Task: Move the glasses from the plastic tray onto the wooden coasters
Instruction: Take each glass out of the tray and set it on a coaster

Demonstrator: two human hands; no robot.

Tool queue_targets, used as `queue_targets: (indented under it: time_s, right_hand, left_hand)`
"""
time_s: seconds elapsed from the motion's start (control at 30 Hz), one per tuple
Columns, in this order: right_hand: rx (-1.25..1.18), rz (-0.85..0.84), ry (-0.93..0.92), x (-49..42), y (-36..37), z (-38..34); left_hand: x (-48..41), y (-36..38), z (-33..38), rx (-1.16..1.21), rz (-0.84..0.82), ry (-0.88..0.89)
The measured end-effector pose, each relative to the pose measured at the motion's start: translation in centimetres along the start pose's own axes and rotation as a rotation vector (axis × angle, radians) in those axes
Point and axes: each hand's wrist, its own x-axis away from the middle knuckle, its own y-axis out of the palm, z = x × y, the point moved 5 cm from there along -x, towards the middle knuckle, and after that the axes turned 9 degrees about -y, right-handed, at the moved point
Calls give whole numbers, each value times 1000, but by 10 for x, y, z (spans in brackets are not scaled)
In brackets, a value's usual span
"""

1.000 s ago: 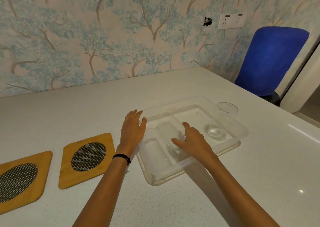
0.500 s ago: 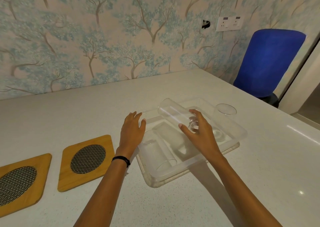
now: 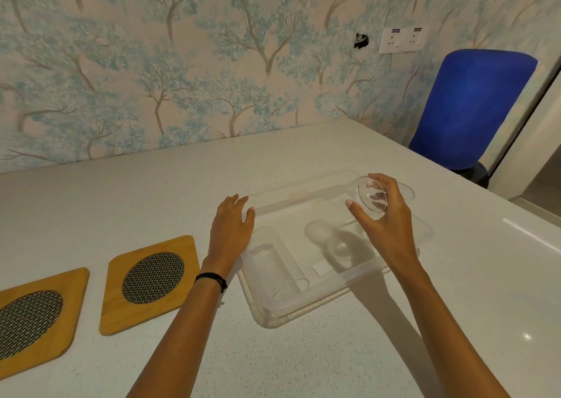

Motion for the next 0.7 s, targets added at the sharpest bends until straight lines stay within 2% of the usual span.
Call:
queue_targets:
  time_s: [0.3,0.7]
  right_hand:
    - [84,-85,-78,4,4,-5]
    - [136,-144,-45,5,7,-3]
  left_hand:
    - [1,0,0,-6,0,-9]
    - [1,-1,1,-3,-5,-7]
